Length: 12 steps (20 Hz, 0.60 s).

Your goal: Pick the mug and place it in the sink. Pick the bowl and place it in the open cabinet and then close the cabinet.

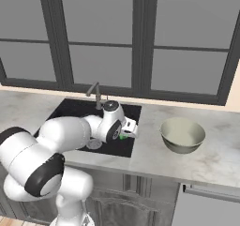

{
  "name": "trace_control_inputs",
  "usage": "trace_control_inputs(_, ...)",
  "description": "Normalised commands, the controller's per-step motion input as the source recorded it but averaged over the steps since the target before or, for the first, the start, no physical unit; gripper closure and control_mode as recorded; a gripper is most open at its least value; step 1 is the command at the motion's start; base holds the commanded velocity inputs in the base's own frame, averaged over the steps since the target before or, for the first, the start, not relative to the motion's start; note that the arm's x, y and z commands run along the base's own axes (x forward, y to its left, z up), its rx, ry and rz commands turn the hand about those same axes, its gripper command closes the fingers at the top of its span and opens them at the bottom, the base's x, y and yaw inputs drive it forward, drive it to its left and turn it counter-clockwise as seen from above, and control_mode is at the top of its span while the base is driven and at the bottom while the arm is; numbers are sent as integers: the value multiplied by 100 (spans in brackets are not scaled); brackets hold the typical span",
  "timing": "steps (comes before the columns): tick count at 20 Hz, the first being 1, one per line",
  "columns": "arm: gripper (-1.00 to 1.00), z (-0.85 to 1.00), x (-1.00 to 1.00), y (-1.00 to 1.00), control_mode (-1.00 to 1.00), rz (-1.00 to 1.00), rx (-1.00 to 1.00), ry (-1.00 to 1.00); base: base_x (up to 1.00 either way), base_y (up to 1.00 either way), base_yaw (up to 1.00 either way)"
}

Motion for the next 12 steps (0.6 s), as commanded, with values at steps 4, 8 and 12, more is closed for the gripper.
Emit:
trace_control_inputs(4,100,16,7,49,-100,5,0,3,0,0,0)
trace_control_inputs(8,100,1,15,46,-100,9,0,14,0,0,0)
trace_control_inputs(12,100,-8,41,35,-100,13,1,20,0,0,0)
